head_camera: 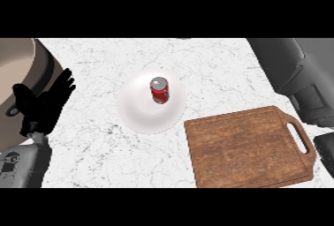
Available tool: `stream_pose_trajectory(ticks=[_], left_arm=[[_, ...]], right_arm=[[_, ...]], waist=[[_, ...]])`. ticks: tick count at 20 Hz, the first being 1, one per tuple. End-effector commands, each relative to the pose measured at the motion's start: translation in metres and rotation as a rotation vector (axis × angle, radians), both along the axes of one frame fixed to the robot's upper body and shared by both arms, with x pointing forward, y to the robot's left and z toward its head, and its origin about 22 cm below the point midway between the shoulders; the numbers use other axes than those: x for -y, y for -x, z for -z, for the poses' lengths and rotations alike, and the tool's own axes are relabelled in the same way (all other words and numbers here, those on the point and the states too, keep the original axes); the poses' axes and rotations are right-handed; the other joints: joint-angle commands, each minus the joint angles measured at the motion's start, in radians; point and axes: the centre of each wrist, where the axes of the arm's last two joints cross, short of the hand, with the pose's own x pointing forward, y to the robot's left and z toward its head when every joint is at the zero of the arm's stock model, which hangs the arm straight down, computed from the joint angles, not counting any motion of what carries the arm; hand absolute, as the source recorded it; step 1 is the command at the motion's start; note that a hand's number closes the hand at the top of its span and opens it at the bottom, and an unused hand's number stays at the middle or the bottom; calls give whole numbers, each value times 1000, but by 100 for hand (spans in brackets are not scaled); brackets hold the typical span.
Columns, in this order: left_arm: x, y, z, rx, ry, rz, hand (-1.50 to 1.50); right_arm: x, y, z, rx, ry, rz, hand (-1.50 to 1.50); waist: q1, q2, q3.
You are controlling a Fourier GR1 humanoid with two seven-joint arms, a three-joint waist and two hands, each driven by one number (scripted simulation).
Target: Pick the cupcake from the cutting board and place it in the basket
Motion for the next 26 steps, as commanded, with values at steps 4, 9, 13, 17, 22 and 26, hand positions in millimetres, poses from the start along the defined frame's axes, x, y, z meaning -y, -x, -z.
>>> stream_pose_trajectory(ticks=[4, 9, 13, 17, 22, 26], left_arm=[[-7, 2, -4, -8, 2, 13, 0], [-12, 9, 13, -11, -19, -17, 0], [-2, 1, 5, -4, 3, -25, 0], [-5, 4, -8, 11, -1, -24, 0], [6, 2, 11, 15, 13, -18, 0], [0, 12, 13, 3, -5, -6, 0]], right_arm=[[54, -8, -8, -36, 27, 200, 150], [105, -8, 15, -37, 8, 220, 150], [124, -6, 56, -54, 16, 209, 150], [155, -1, 72, -57, 31, 216, 150], [167, 3, 87, -10, -19, 206, 150], [208, 15, 112, 67, -37, 422, 150]], waist=[[2, -1, 0], [-14, -4, 1], [-21, -5, 1], [-16, -5, 2], [-8, 1, 2], [-4, 3, 1]])
